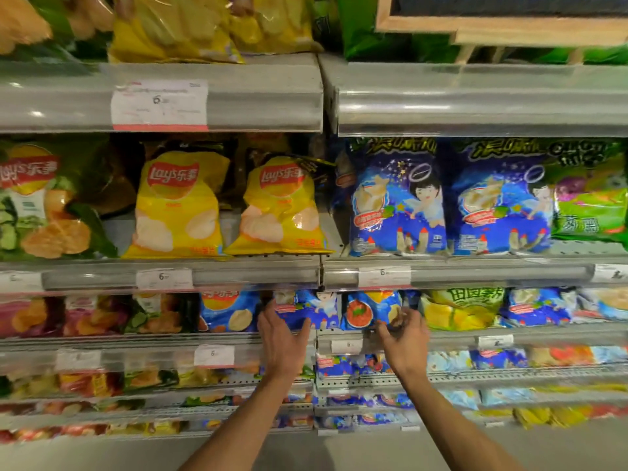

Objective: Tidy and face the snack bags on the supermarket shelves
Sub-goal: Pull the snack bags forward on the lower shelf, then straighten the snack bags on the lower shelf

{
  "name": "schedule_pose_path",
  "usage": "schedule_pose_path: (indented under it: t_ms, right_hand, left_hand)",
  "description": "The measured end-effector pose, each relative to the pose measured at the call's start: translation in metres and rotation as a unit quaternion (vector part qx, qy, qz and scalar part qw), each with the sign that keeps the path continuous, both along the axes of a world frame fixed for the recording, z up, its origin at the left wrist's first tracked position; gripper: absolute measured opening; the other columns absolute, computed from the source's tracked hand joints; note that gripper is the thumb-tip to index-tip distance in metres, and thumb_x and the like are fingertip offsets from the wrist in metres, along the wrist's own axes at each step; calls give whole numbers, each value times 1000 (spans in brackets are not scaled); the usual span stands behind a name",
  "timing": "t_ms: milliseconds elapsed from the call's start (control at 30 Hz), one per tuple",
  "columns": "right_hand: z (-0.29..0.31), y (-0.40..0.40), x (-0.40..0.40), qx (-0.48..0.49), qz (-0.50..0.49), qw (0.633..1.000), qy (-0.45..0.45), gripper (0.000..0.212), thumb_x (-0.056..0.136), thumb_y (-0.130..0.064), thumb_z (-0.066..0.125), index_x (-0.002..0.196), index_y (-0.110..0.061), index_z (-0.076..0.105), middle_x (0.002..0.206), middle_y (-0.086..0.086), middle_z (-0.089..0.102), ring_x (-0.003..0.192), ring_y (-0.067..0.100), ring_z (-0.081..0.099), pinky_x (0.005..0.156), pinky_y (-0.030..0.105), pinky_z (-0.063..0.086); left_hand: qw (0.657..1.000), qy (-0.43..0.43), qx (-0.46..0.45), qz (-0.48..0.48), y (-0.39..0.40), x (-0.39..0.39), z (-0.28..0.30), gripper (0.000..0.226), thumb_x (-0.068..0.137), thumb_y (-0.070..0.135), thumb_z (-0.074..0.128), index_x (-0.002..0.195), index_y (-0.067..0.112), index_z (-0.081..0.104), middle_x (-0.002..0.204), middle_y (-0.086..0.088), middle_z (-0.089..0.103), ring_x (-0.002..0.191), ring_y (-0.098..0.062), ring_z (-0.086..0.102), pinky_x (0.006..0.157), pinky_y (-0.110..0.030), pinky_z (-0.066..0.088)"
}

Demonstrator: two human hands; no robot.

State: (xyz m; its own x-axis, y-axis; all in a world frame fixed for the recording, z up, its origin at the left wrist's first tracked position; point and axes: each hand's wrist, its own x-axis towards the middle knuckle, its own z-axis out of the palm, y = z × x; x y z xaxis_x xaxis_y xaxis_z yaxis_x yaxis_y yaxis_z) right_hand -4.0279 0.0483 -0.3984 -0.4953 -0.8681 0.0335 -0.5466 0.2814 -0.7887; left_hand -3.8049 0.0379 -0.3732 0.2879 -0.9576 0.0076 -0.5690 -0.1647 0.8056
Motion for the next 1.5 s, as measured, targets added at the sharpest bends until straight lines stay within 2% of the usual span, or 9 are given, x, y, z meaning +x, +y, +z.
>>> schedule_pose_path:
  t_ms: [100,200,300,433,500,633,1033,1267,1500]
  right_hand:
    - [4,-18,-10,32,15,999,11,90,76,-38,88,143,3,44,132,26,52,128,41,43,106,48,39]
    - [4,-35,-16,54,45,998,-2,106,70,-48,90,148,1,37,136,23,52,130,39,45,108,48,42]
    - [-1,-49,-17,71,64,995,-32,97,66,-48,92,136,-3,42,132,20,55,126,37,50,105,49,45]
    - [-6,-57,-16,63,81,992,-70,81,65,-43,94,120,-7,47,122,16,59,118,34,56,103,53,47]
    - [-8,-58,-15,49,80,993,-73,80,65,-41,94,122,-7,48,122,15,60,117,34,57,102,53,48]
    - [-9,-60,-14,50,74,993,-75,75,67,-39,93,119,-8,49,119,15,61,114,33,59,99,53,50]
    - [-4,-56,-12,46,70,994,-68,74,69,-34,93,126,-10,50,123,12,63,119,32,59,101,53,49]
    - [4,-48,-8,18,73,994,-81,72,71,-31,92,127,-12,52,122,11,64,118,31,59,101,53,49]
    - [17,-30,2,-13,82,994,-76,70,71,-31,92,126,-11,52,120,11,63,113,30,61,97,52,52]
  left_hand:
    - [999,18,19,27,-17,-1,2,104,76,44,82,151,-1,25,151,-21,34,143,-34,26,116,-40,25]
    - [998,33,50,20,-35,1,0,114,64,52,88,148,1,29,150,-20,36,142,-34,30,114,-44,33]
    - [996,60,67,12,-46,5,-3,116,55,56,91,141,2,35,144,-18,42,136,-32,39,112,-41,37]
    - [996,72,48,1,-53,8,-7,108,52,51,94,135,6,41,135,-13,52,127,-28,49,104,-30,39]
    - [996,72,43,-7,-55,8,-8,104,53,50,94,133,7,44,133,-12,55,126,-28,52,106,-31,41]
    - [996,75,47,-16,-56,8,-6,109,54,54,92,139,8,41,137,-12,55,129,-28,52,106,-44,45]
    - [997,64,44,3,-56,7,-4,107,58,50,92,142,9,39,140,-13,54,129,-30,51,106,-42,45]
    - [997,60,44,22,-56,9,-2,92,59,49,92,129,7,50,123,-14,64,114,-31,61,93,-39,53]
    - [996,71,34,35,-56,11,6,79,60,48,92,117,6,57,114,-14,69,107,-32,64,89,-39,54]
